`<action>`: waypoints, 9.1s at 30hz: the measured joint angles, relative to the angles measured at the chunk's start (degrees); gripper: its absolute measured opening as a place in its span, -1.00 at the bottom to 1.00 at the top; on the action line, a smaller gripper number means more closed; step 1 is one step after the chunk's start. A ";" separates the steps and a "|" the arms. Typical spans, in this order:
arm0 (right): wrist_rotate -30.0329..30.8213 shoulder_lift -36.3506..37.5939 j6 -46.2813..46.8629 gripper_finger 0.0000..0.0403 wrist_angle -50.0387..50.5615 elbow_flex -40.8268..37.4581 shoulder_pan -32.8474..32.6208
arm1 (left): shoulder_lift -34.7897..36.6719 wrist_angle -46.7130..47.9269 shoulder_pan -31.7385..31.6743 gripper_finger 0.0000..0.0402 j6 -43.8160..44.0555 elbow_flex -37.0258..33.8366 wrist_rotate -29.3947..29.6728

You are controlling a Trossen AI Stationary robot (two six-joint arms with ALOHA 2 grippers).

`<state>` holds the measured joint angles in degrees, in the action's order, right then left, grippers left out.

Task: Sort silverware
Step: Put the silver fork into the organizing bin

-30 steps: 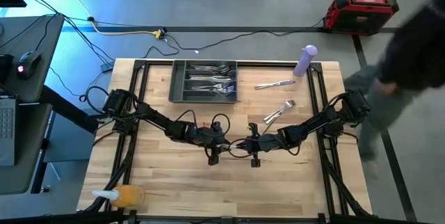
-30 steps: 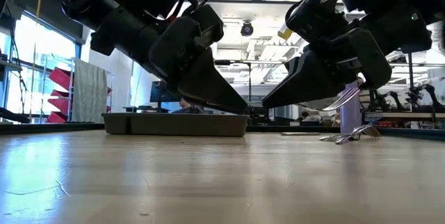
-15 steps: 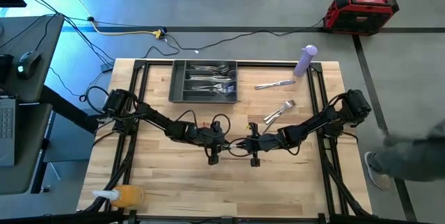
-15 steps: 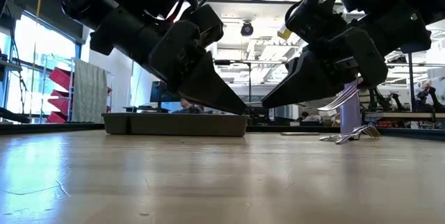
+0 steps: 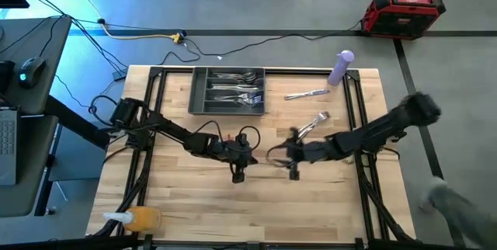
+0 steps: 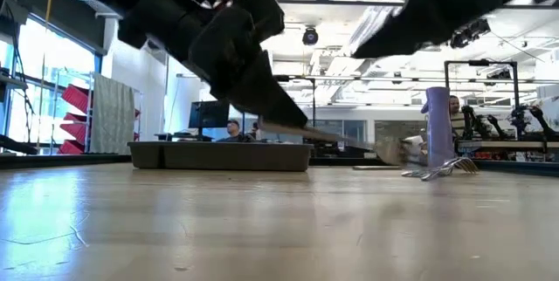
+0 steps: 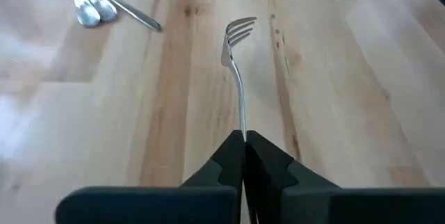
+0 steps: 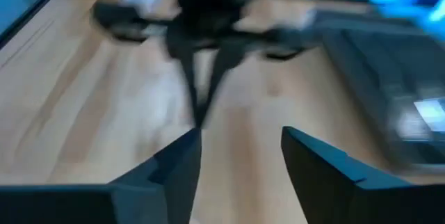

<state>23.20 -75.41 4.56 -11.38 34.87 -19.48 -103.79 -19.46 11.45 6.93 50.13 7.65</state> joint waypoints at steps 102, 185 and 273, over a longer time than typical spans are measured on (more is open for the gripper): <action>-6.47 1.98 -41.06 -0.15 56.21 0.31 31.46 | 20.98 -0.50 3.00 -0.36 13.83 -18.23 22.85; -63.79 -35.57 -5.88 -0.95 23.57 21.27 21.32 | -12.72 4.92 3.07 -0.98 -17.49 9.27 4.26; -9.89 11.97 35.94 -0.48 61.73 -4.49 30.84 | 26.82 37.50 -25.02 -0.21 1.12 0.87 -8.60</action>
<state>13.31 -63.44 40.50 50.35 30.38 11.36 -76.97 18.04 -13.56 8.05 51.00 -0.95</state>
